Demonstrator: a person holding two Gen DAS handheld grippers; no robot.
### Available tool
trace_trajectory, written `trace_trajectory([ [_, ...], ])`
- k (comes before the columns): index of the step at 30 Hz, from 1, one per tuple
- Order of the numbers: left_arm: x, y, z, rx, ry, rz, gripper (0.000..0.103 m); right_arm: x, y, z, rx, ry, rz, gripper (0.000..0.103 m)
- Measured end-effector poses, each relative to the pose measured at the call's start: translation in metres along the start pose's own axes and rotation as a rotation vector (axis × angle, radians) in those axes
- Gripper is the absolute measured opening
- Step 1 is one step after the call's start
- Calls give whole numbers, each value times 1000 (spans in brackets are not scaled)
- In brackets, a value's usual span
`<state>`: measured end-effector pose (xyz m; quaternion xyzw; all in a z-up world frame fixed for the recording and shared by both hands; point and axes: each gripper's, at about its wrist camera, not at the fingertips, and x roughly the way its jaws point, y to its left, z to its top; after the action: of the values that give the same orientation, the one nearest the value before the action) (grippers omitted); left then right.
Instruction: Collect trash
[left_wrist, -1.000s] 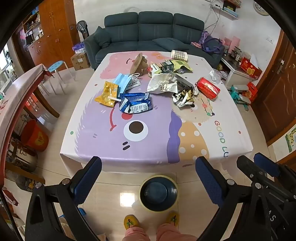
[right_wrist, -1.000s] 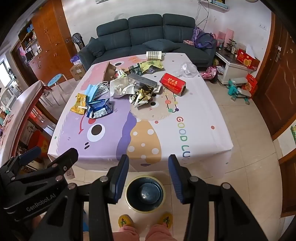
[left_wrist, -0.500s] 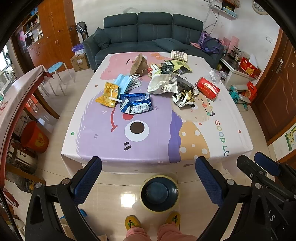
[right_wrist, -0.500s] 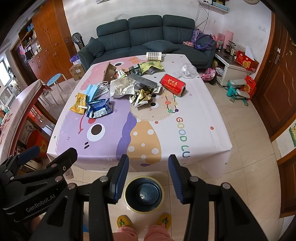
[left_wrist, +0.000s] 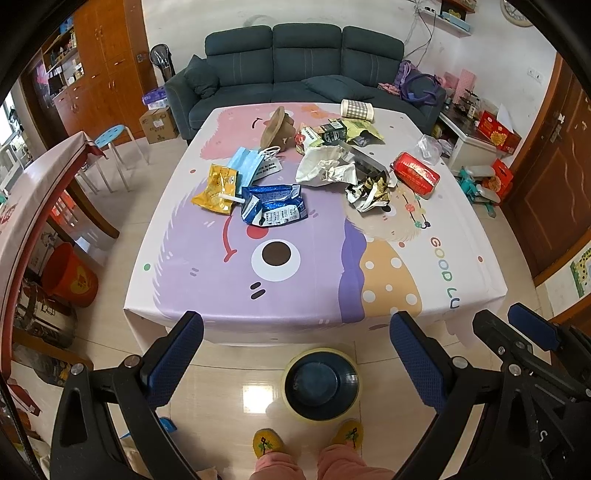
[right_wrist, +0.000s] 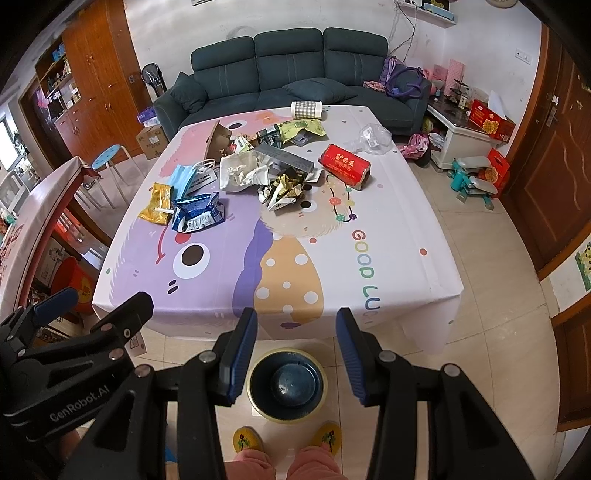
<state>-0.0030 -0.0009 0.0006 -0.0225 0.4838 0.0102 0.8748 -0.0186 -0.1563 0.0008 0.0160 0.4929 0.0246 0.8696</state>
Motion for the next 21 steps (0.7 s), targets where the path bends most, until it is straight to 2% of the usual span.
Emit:
trace_trajectory([
  [15, 5, 9, -3, 17, -2, -9, 99, 2, 2, 2, 8, 2, -7, 45],
  [21, 5, 18, -5, 41, 0, -17, 99, 3, 16, -9, 27, 4, -18, 45],
])
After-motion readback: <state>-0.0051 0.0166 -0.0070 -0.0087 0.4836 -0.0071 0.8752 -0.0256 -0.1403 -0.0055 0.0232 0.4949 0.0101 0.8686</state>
